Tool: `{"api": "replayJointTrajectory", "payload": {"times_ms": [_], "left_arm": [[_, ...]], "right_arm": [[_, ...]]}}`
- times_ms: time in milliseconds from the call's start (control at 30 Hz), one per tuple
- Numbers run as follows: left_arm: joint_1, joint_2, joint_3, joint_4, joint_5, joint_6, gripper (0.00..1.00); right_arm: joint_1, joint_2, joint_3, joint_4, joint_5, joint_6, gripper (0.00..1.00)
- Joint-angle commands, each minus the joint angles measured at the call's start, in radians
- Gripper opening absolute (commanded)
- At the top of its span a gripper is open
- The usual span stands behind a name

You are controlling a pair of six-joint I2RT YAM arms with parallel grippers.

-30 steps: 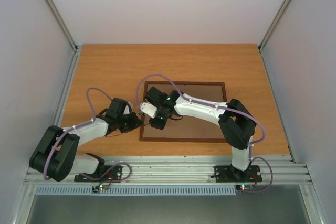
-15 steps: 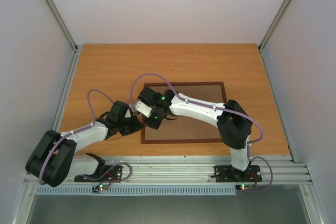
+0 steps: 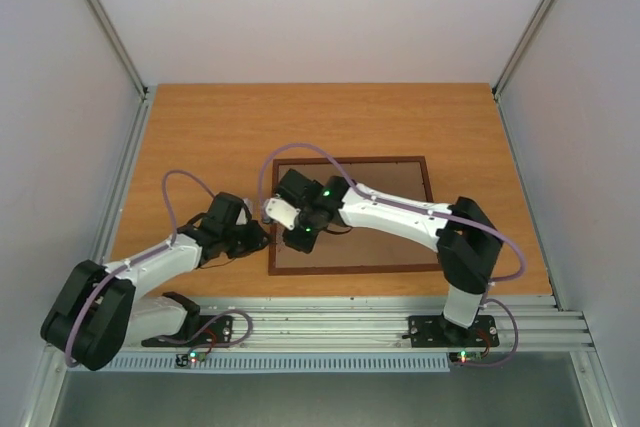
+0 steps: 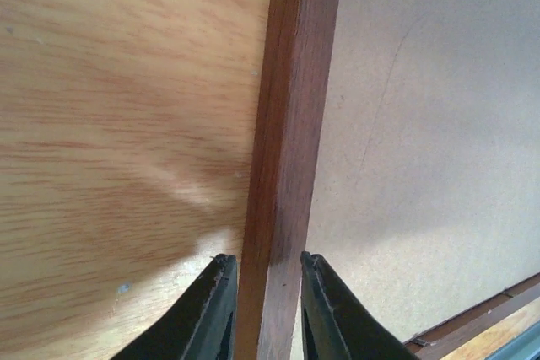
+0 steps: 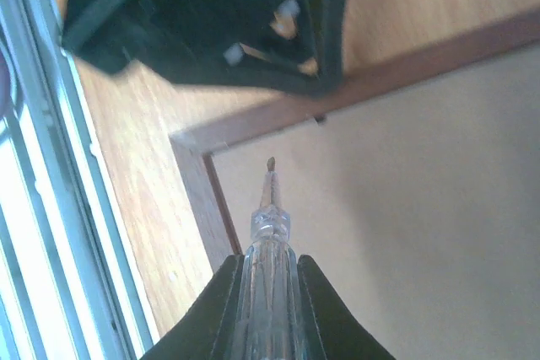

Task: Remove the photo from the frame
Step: Release the photo frame item from the photo frame, then adjust the screwdriver.

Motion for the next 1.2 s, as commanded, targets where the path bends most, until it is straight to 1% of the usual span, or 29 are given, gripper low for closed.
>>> {"api": "replayJointTrajectory", "payload": {"times_ms": [0, 100, 167, 267, 467, 633, 800, 1033, 1133, 1167], "left_arm": [[0.005, -0.024, 0.062, -0.061, -0.048, 0.044, 0.25], [0.004, -0.01, 0.099, -0.106, -0.055, 0.066, 0.31], [-0.009, 0.003, 0.13, -0.142, -0.073, 0.081, 0.38], [-0.066, 0.02, 0.182, -0.213, -0.152, 0.106, 0.49], [-0.171, 0.087, 0.28, -0.35, -0.351, 0.129, 0.59], [-0.252, 0.168, 0.344, -0.413, -0.463, 0.124, 0.6], [-0.316, 0.259, 0.396, -0.447, -0.527, 0.113, 0.58], [-0.361, 0.321, 0.429, -0.473, -0.57, 0.097, 0.55], [-0.368, 0.345, 0.432, -0.47, -0.564, 0.095, 0.5], [-0.369, 0.352, 0.432, -0.469, -0.558, 0.094, 0.47]], "right_arm": [[-0.073, -0.118, -0.096, 0.042, -0.016, -0.036, 0.01], [-0.112, -0.16, -0.171, 0.075, -0.018, -0.037, 0.01], [-0.138, -0.186, -0.213, 0.111, -0.026, -0.029, 0.01], [-0.172, -0.227, -0.279, 0.176, -0.043, -0.008, 0.01], [-0.194, -0.269, -0.358, 0.291, -0.045, 0.025, 0.01], [-0.21, -0.292, -0.4, 0.346, -0.041, 0.043, 0.01], [-0.233, -0.315, -0.435, 0.376, -0.05, 0.053, 0.01], [-0.245, -0.32, -0.453, 0.392, -0.057, 0.061, 0.01], [-0.245, -0.32, -0.453, 0.394, -0.06, 0.062, 0.01], [-0.245, -0.32, -0.453, 0.393, -0.06, 0.061, 0.01]]}}
